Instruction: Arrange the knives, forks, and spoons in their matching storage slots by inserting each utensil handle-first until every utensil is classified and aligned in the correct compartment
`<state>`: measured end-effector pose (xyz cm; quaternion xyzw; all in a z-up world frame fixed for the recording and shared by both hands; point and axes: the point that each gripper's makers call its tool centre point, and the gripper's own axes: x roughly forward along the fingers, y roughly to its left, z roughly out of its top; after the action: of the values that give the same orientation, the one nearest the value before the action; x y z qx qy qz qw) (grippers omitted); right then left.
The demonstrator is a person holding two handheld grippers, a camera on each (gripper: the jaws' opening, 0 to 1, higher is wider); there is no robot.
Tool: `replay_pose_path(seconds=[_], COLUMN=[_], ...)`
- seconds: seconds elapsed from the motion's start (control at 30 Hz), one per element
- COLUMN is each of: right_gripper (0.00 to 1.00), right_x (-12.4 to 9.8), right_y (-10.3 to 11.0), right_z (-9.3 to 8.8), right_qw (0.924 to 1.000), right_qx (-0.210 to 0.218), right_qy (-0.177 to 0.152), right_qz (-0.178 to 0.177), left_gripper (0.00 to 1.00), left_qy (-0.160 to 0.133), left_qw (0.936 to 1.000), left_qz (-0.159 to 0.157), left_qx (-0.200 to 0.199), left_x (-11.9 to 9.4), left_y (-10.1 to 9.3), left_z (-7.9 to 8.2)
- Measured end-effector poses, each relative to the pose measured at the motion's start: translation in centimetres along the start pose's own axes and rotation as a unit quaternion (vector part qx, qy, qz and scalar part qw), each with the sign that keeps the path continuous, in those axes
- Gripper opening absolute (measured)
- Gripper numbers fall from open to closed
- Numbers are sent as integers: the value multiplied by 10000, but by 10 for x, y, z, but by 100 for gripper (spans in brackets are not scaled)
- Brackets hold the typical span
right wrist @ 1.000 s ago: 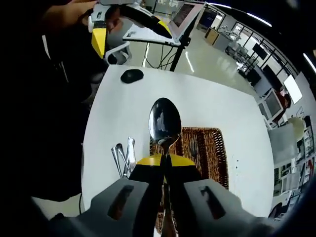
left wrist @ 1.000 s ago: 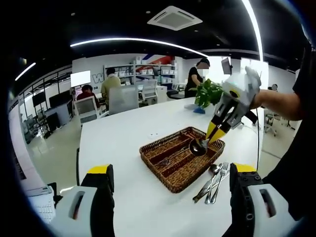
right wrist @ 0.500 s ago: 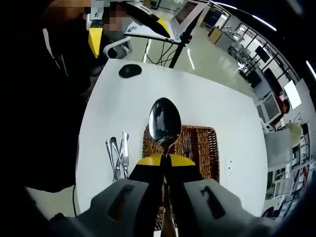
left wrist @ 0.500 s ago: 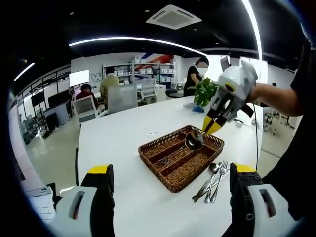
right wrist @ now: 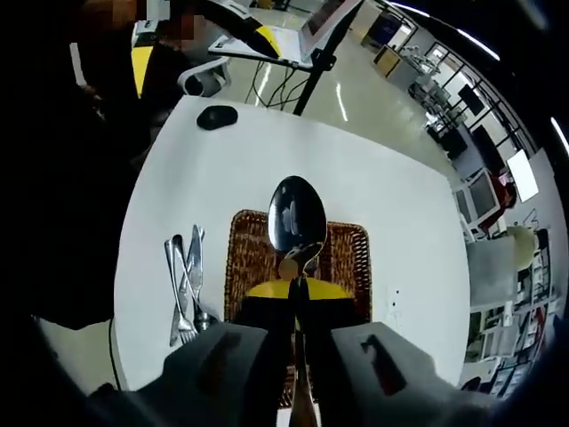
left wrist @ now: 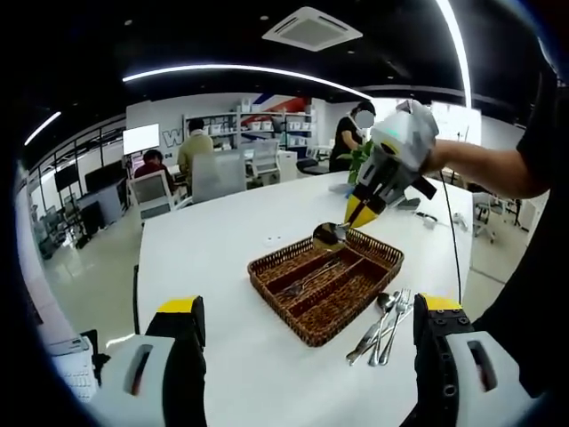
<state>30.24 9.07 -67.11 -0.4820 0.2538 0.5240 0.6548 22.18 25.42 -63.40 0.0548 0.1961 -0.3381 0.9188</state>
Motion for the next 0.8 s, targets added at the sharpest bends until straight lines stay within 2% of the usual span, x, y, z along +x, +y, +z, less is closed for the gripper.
replay_pose_path(seconds=[0.33, 0.8], right_gripper=[1, 1], right_x=[9, 33], right_y=[-29, -74], right_z=[-2, -21], right_qw=[9998, 9995], right_qx=[-173, -165], right_qy=[51, 159], right_qz=[-113, -239], left_gripper=[100, 100], left_qy=[-16, -50], left_qw=[10000, 9997], left_qz=[25, 231], left_qx=[-47, -95], left_x=[2, 0], left_y=[4, 15], left_z=[-3, -9])
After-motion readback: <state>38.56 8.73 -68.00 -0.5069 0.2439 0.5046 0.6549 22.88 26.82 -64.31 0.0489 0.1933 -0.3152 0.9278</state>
